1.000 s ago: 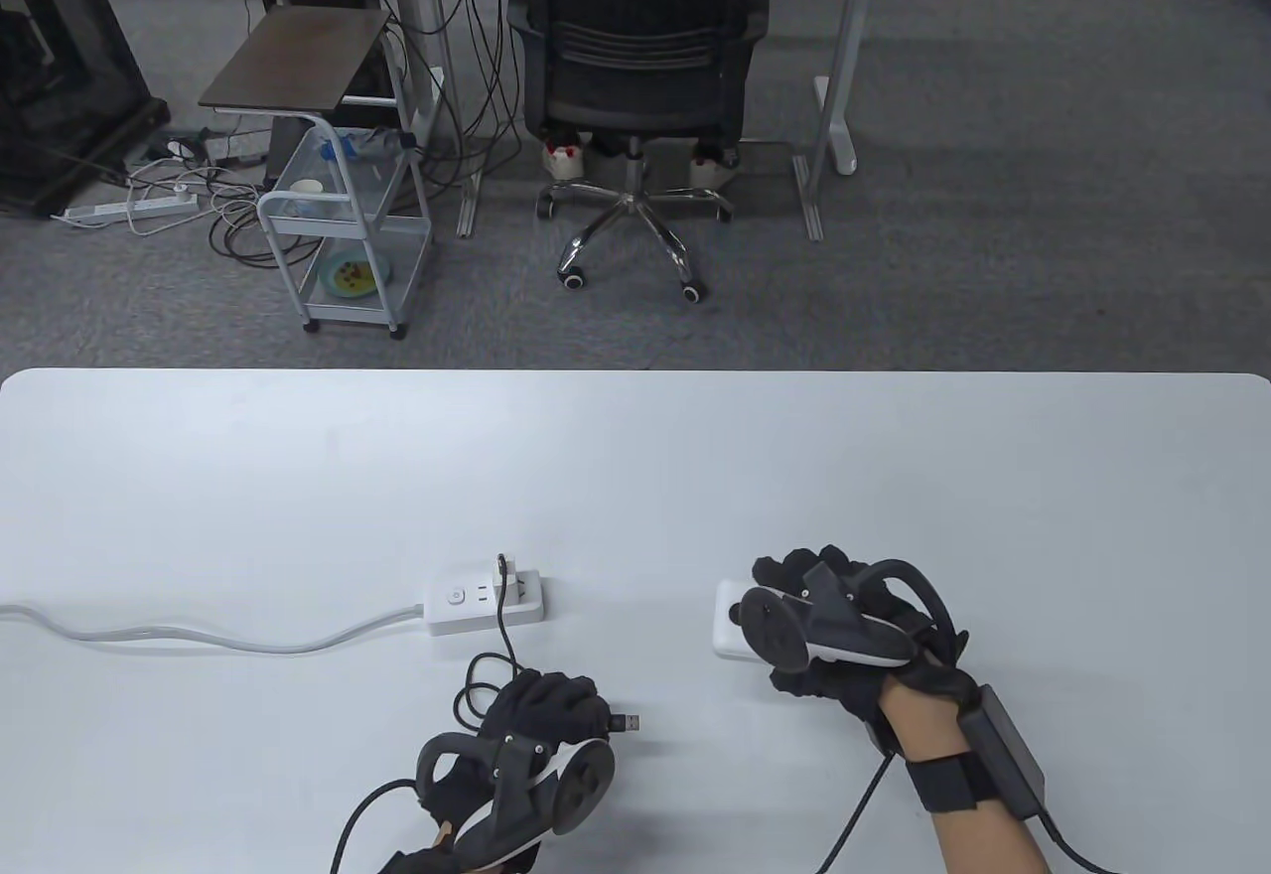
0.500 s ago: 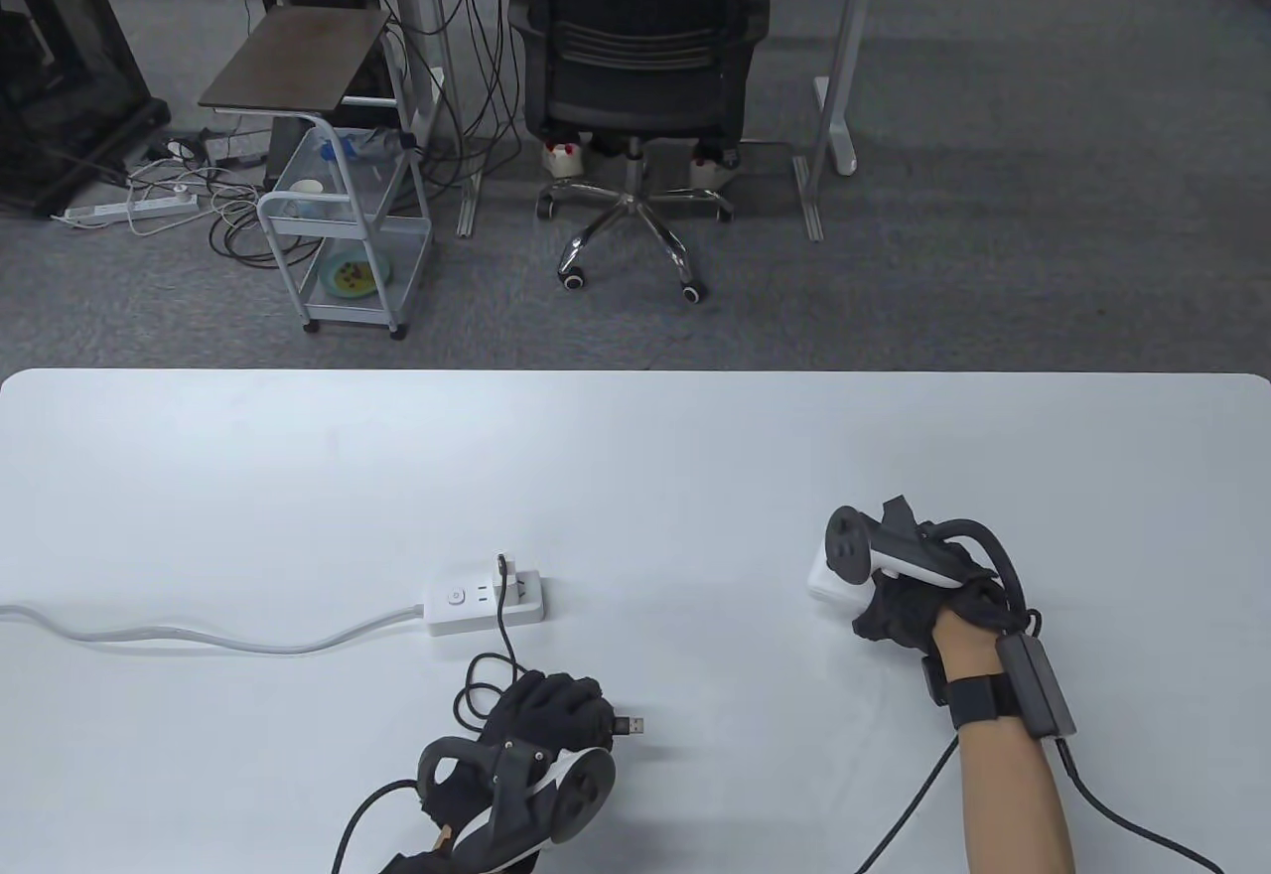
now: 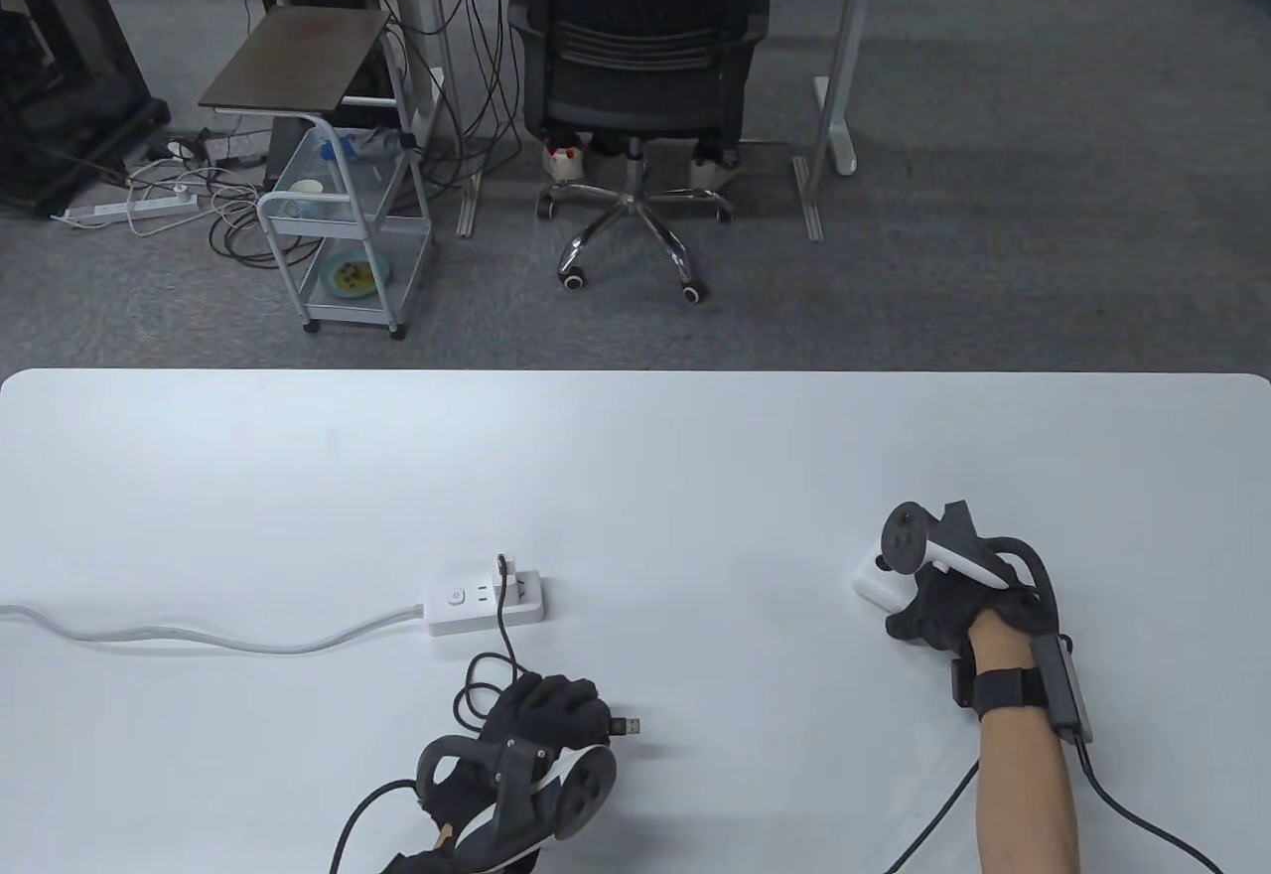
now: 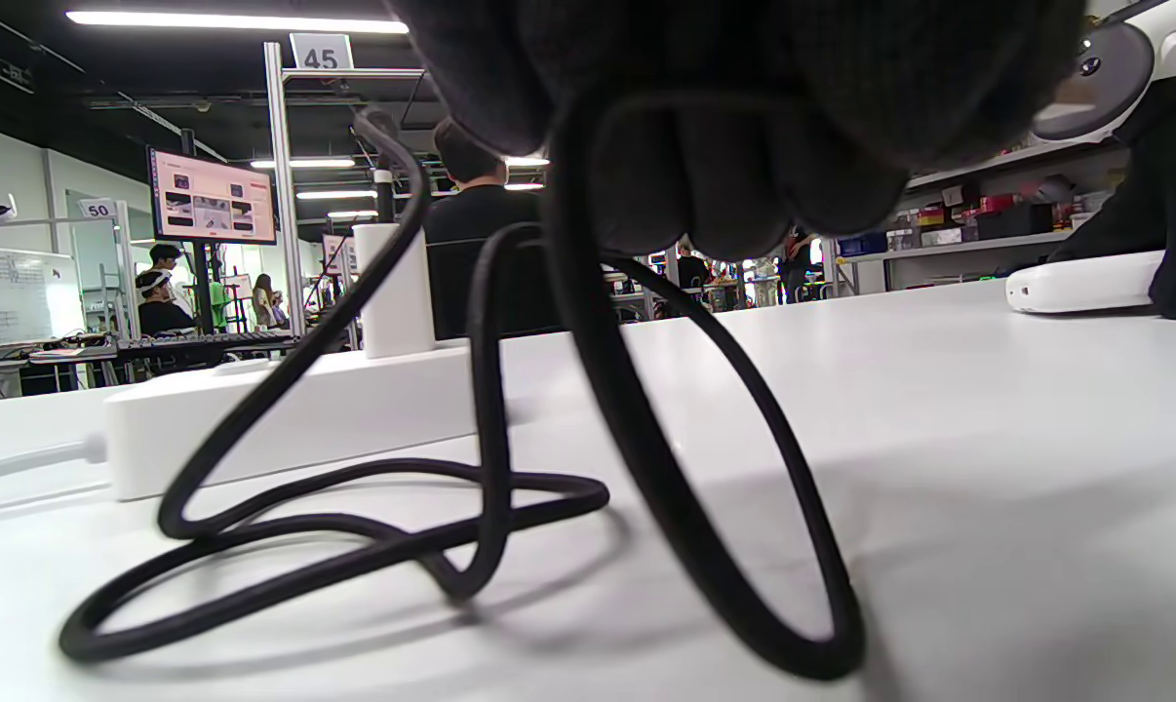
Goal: Unplug the charger and disconnect the battery pack
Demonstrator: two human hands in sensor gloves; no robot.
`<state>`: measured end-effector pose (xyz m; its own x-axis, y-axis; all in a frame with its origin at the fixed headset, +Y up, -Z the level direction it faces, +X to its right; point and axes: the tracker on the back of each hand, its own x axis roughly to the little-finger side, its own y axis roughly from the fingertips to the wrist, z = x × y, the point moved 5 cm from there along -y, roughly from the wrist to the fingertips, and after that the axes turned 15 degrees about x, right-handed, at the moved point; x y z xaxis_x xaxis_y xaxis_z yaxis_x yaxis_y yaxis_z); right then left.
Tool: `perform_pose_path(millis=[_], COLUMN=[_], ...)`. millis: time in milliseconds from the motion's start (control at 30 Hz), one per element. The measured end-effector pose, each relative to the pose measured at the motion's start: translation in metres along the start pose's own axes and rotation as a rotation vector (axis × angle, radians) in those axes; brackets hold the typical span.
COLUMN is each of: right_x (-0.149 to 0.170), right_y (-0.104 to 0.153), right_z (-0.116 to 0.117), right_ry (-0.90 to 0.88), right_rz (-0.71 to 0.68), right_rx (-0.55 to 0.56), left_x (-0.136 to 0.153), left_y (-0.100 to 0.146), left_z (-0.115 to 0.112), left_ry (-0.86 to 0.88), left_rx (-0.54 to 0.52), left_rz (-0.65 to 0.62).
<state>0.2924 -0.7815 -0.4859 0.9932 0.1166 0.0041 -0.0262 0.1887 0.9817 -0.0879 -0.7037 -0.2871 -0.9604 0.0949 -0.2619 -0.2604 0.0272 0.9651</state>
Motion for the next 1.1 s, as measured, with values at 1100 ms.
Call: perform_pose_path(millis=[1100], right_x=[-0.164], right_y=[0.165], right_z=[-0.076], right_ry=[-0.001], right_rz=[-0.512], right_rx=[0.495], left_x=[-0.004], left_y=[0.002], left_z=[0.000], left_ry=[-0.024], left_rx=[-0.016], left_rz=[0.014])
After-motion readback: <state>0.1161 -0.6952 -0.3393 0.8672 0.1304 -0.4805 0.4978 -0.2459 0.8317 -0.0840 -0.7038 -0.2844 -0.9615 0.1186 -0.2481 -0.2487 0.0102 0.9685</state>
